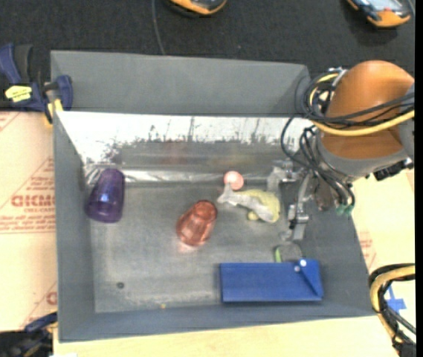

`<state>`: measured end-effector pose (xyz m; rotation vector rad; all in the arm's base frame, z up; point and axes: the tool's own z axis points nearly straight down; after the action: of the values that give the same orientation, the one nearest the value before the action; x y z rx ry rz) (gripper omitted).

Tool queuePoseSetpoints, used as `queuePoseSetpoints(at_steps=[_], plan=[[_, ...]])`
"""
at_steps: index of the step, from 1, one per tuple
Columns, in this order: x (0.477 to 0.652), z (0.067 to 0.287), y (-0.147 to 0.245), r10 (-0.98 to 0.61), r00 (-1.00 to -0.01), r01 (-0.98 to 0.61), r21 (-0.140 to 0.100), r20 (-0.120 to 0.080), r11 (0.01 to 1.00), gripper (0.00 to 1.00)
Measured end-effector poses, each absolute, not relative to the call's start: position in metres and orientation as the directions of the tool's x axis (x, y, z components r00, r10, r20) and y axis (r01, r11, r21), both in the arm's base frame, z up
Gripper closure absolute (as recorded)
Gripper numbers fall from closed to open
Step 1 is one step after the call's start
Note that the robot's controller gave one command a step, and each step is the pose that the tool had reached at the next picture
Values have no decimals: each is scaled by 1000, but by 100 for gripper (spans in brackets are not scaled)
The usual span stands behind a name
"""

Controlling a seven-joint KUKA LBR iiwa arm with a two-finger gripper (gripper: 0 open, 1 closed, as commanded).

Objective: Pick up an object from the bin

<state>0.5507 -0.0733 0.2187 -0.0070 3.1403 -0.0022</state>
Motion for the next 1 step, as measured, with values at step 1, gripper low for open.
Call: queuePoseSetpoints(at_steps=[1], plan=[[551, 219, -73, -4, -1000, -4, -1, -1, 1000, 0]])
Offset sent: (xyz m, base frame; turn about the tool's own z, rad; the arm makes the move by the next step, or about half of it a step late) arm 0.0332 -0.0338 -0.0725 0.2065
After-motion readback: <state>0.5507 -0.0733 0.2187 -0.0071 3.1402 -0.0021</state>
